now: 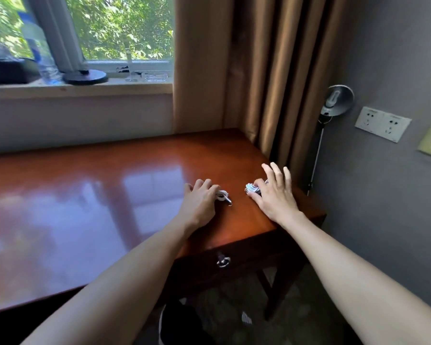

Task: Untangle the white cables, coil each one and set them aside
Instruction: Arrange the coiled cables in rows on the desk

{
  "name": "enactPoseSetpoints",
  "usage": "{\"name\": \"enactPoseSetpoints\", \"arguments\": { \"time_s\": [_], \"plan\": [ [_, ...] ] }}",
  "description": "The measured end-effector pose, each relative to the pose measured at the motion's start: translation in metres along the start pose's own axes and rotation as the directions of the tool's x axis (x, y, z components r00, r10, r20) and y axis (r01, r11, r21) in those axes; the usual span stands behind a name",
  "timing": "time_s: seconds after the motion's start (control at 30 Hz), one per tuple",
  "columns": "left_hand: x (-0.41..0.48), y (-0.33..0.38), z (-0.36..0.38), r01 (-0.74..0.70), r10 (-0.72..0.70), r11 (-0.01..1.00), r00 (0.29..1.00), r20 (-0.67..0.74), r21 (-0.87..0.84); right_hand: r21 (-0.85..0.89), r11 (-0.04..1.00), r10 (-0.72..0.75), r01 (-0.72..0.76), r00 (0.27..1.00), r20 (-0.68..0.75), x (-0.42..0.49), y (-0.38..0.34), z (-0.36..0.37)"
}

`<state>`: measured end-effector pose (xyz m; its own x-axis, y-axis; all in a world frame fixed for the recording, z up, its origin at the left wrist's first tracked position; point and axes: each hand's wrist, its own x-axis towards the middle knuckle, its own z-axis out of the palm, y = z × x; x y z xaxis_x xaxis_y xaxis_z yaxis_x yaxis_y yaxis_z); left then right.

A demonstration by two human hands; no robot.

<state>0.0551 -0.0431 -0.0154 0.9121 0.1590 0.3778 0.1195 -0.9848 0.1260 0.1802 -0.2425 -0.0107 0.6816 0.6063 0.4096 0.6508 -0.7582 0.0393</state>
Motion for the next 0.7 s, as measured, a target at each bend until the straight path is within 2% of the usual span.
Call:
{"name": "enactPoseSetpoints", "arguments": {
  "time_s": [0.1,0.3,0.47,0.7],
  "plan": [
    [-0.020,-0.003,-0.014,0.003,-0.003,1.000,1.000,0.024,0.013,0.049,0.999,-0.012,0.007,0.995,0.096,-0.018,-0.009,-0.014],
    [-0.072,-0.018,-0.040,0.060,-0.060,0.998,0.998,0.033,0.021,0.024,0.999,-0.039,0.038,0.997,0.071,-0.048,-0.027,-0.039],
    [-0.125,-0.040,-0.065,0.079,-0.079,0.995,0.997,0.011,0.068,0.217,0.974,-0.094,0.062,0.986,0.140,-0.068,-0.057,-0.057],
    [-0.198,-0.083,-0.126,0.197,-0.199,0.976,0.980,0.012,0.097,0.399,0.869,-0.320,0.294,0.947,-0.001,-0.079,-0.156,-0.072]
  ]
}}
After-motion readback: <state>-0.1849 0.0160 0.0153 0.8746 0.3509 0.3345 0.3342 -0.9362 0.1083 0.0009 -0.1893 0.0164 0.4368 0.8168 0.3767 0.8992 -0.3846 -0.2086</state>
